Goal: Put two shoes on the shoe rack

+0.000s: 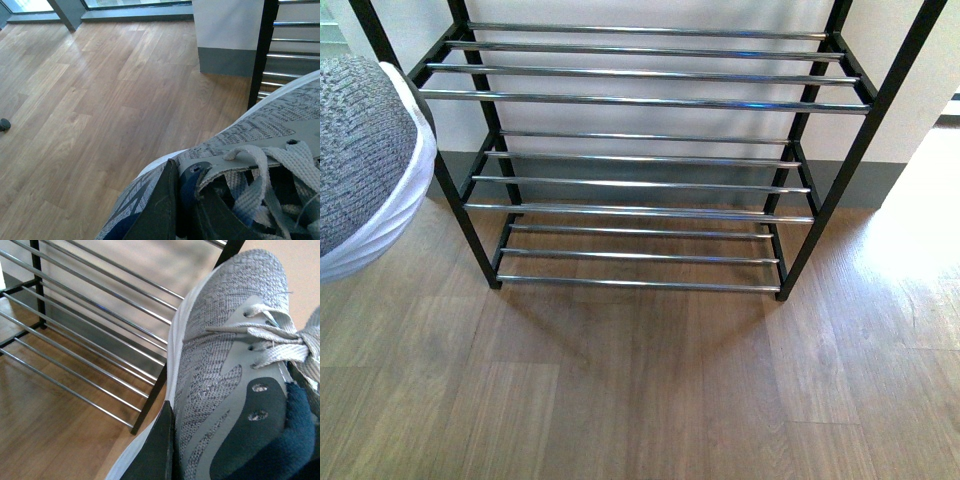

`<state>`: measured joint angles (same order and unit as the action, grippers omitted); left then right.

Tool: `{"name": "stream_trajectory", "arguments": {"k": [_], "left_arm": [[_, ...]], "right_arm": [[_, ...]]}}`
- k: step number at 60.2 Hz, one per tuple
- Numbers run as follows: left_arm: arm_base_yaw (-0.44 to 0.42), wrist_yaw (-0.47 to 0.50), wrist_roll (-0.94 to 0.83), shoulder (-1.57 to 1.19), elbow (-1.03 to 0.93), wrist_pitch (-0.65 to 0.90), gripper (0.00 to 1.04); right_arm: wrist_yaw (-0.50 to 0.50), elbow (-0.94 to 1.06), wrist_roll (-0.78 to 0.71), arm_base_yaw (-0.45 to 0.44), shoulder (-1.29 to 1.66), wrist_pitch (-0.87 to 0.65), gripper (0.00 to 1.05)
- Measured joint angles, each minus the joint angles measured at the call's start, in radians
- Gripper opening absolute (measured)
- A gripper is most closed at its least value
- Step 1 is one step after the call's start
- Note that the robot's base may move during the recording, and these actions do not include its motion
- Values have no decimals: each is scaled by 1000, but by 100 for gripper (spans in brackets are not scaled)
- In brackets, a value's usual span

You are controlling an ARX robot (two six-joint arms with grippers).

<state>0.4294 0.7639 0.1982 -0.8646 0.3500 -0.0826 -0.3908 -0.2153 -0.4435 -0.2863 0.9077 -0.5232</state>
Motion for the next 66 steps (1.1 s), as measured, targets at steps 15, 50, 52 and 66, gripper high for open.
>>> {"name": "stream_trajectory", "arguments": {"k": [15, 50, 52, 66], "left_arm": [[-1, 14, -2, -1, -5, 0, 2], [-1, 14, -3, -1, -5, 0, 2], [-1, 14, -3, -1, -5, 0, 2], [-1, 14, -3, 1, -5, 0, 2]], "right_arm": [[-5, 2, 0, 3, 0, 0, 1], [-5, 2, 0, 3, 0, 0, 1], [-5, 2, 0, 3, 0, 0, 1], [-5, 2, 0, 3, 0, 0, 1]]}}
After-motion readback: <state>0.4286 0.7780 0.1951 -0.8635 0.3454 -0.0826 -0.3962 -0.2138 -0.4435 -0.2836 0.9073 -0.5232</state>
